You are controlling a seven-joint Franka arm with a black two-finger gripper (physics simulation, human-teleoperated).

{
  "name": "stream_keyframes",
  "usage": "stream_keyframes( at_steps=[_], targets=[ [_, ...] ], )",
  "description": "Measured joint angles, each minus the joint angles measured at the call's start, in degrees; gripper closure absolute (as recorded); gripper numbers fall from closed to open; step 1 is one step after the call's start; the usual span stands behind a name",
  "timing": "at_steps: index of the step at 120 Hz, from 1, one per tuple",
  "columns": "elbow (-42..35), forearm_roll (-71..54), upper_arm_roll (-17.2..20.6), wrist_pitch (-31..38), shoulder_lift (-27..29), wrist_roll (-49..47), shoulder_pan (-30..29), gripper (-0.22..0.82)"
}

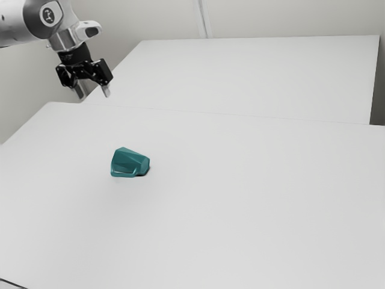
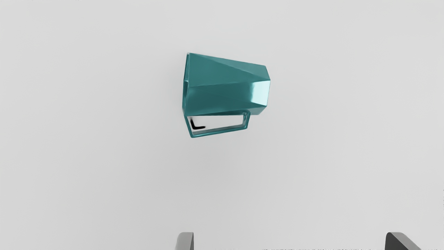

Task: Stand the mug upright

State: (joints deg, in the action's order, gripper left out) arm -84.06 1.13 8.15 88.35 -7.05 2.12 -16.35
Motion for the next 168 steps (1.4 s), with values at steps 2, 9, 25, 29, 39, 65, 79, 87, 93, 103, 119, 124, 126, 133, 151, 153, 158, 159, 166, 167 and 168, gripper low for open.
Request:
stream_keyframes(
  at_steps=[2, 9, 25, 29, 39, 65, 79, 87, 93, 103, 119, 124, 126, 133, 151, 153, 158, 159, 166, 167, 168],
  targets=[
    [0.0, 0.0, 0.0, 0.0, 0.0, 0.1, 0.1, 0.0],
    [0.0, 0.0, 0.0, -0.1, 0.0, 0.3, 0.3, 0.0],
    [0.1, 1.4, -2.4, -0.2, -0.6, 0.9, 1.0, 0.0],
    [0.1, 3.0, -4.1, -0.2, -1.1, 1.1, 0.9, 0.0],
    [0.1, 5.8, -5.9, -0.4, -2.0, 1.4, -0.2, 0.0],
    [-0.8, 13.1, -10.4, -0.4, -5.5, 2.1, 0.3, 0.0],
    [-1.7, 16.0, -12.0, -0.3, -7.4, 2.7, 0.2, 0.0],
    [-2.4, 17.6, -13.1, -0.1, -8.4, 3.4, 0.2, 0.0],
    [-3.3, 18.6, -14.1, 0.0, -9.0, 4.0, 0.2, 0.0],
    [-4.5, 20.1, -15.5, 0.4, -10.0, 5.1, 0.1, 0.0],
    [-5.8, 22.7, -16.8, 1.3, -12.1, 7.2, -0.6, 0.0],
    [-5.9, 23.6, -16.9, 1.5, -13.0, 8.0, -1.0, 0.0],
    [-5.9, 24.0, -16.9, 1.6, -13.3, 8.3, -1.1, 0.0],
    [-5.9, 25.2, -16.9, 1.9, -14.3, 9.5, -1.3, 0.0],
    [-6.0, 28.7, -16.9, 2.6, -17.2, 12.7, -2.7, 0.0],
    [-6.0, 29.1, -16.9, 2.7, -17.5, 13.1, -2.9, 0.0],
    [-5.9, 30.1, -16.9, 2.9, -18.3, 14.1, -3.2, 0.0],
    [-5.9, 30.3, -16.9, 2.9, -18.4, 14.3, -3.2, 0.0],
    [-5.9, 31.4, -16.9, 3.1, -19.1, 15.7, -3.4, 0.0],
    [-5.9, 31.6, -16.9, 3.1, -19.2, 15.9, -3.4, 0.0],
    [-5.9, 31.7, -16.9, 3.2, -19.3, 16.1, -3.5, 0.0]
  ],
)
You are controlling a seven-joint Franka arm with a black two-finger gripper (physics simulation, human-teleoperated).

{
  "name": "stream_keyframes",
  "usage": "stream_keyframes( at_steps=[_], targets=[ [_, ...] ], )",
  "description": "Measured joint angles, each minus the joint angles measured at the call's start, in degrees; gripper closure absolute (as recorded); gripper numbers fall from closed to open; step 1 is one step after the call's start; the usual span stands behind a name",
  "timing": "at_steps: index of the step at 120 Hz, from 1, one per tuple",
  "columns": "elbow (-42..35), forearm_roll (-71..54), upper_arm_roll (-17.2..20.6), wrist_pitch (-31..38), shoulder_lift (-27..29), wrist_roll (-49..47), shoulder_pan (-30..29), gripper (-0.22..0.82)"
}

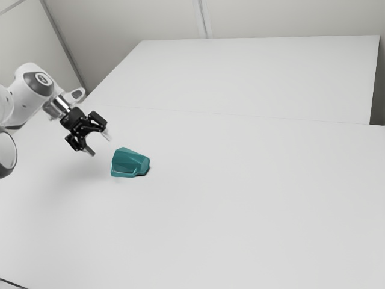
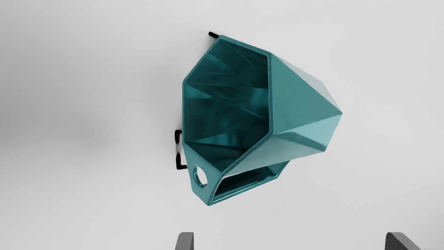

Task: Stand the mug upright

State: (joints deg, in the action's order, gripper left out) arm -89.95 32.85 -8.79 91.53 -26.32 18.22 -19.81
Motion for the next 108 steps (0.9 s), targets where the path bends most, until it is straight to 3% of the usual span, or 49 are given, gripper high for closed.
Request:
stream_keyframes(
  at_steps=[67, 108],
  targets=[
    [0.1, 9.0, 0.0, 4.4, -4.6, 14.8, -1.6, 0.0],
    [-2.6, 11.5, 0.7, 5.3, -4.6, 20.2, -1.4, 0.0]
  ],
)
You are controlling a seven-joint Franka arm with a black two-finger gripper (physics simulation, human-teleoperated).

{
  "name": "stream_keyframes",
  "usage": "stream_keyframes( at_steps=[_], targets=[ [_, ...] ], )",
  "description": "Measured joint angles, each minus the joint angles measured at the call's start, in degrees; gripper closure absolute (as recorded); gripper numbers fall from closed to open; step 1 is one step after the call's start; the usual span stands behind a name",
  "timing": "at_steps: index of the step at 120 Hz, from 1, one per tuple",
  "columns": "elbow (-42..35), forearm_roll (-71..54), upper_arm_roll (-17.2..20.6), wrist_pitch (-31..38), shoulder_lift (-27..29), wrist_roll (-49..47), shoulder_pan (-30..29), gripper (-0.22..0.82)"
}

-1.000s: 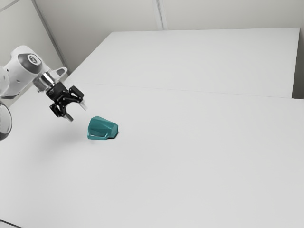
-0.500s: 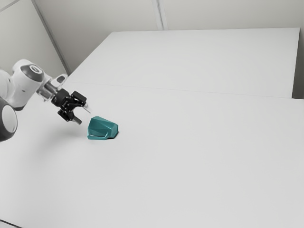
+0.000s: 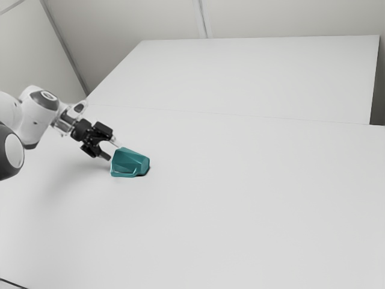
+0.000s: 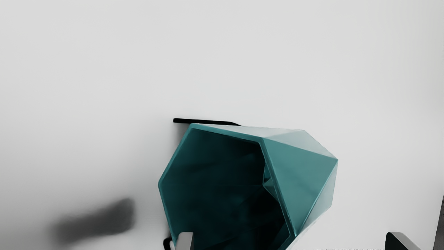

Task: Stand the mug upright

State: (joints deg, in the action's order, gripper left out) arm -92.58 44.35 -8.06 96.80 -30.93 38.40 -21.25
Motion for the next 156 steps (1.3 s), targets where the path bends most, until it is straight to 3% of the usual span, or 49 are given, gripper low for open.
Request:
stream_keyframes(
  at_steps=[77, 88, 107, 119, 133, 156],
  targets=[
    [-3.7, 8.2, 0.5, 0.2, -0.1, 6.0, 0.5, 0.0],
    [-3.8, 8.7, 0.5, 0.2, 0.0, 6.7, 0.5, 0.1],
    [-3.8, 9.4, 0.8, 0.2, 0.0, 7.7, 0.7, 0.45],
    [-3.8, 9.8, 1.0, 0.2, 0.0, 8.2, 0.7, 0.6],
    [-3.8, 9.9, 1.3, 0.2, 0.1, 8.7, 0.7, 0.69],
    [-3.8, 10.0, 1.5, 0.3, 0.2, 9.4, 0.7, 0.73]
  ],
)
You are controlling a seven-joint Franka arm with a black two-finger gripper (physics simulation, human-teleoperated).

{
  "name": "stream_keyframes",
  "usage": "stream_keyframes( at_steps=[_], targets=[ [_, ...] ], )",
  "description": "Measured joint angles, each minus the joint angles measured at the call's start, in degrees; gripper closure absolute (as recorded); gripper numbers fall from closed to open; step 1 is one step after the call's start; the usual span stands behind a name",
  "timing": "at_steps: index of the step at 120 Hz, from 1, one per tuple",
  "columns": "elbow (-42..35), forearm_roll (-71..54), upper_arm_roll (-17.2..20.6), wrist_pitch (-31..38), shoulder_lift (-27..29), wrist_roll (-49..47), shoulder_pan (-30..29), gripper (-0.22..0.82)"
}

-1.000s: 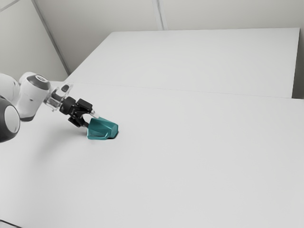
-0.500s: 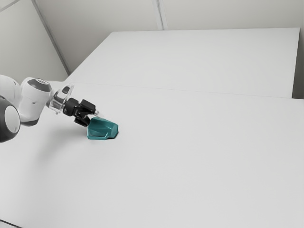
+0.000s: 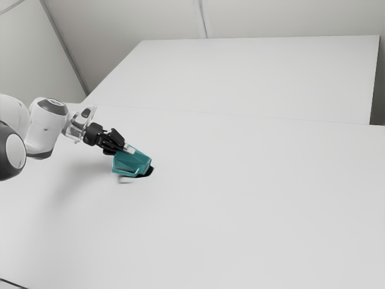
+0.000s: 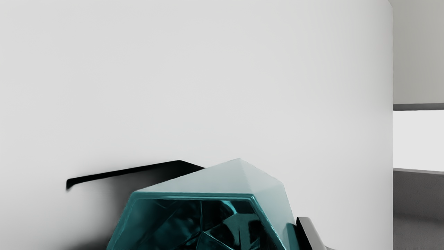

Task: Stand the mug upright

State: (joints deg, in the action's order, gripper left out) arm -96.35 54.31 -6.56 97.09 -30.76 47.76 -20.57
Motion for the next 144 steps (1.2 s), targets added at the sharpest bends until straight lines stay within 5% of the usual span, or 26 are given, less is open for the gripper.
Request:
stream_keyframes(
  at_steps=[56, 144],
  targets=[
    [0.1, -1.8, -0.2, 0.3, 6.0, 0.3, 4.3, 0.77],
    [-0.9, -40.1, 0.6, 6.8, 16.6, -16.1, 19.4, 0.77]
  ],
)
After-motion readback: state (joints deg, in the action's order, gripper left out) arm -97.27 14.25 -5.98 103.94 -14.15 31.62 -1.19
